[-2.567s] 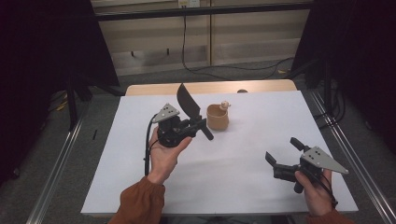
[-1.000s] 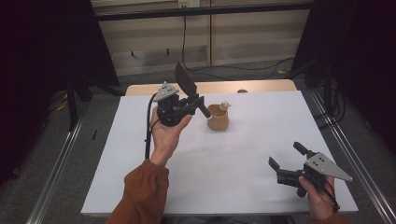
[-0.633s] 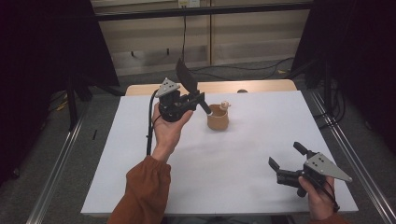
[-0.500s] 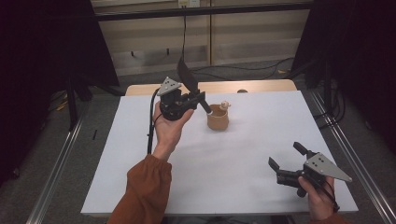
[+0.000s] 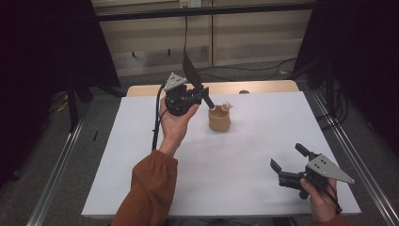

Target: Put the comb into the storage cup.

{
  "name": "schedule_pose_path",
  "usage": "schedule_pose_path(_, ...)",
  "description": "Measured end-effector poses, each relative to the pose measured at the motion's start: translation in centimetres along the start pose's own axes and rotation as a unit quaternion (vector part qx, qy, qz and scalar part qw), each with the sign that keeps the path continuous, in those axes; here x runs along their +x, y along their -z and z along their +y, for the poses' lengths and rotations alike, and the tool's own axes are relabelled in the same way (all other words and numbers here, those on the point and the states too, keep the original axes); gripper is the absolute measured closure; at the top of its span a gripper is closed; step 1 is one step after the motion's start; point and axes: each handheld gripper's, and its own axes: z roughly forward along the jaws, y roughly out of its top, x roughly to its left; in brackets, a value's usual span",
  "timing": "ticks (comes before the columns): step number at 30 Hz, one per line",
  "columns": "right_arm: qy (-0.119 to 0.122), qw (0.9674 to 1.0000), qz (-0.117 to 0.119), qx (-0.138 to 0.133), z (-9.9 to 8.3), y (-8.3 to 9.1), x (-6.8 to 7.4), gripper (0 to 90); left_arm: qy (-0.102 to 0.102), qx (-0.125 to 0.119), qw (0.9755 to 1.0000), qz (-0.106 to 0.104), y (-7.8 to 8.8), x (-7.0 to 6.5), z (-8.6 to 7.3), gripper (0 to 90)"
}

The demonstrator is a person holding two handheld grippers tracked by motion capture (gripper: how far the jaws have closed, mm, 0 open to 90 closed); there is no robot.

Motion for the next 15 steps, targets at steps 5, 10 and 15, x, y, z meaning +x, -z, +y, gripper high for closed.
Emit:
schedule_pose_path(5,0.003,1.0000,0.002,-0.001,0.0,0.0,0.0,0.0,-0.002,-0.002,1.0000,0.005,-0.4,0.4,-0.1,73.0)
schedule_pose_path(10,0.001,1.0000,0.001,0.002,0.0,0.0,0.0,0.0,0.008,-0.001,0.9999,0.007,-0.8,0.8,-0.2,73.0)
schedule_pose_path(15,0.002,1.0000,0.002,-0.001,0.0,0.0,0.0,0.0,0.012,0.008,0.9999,0.009,-1.3,1.0,-0.5,73.0)
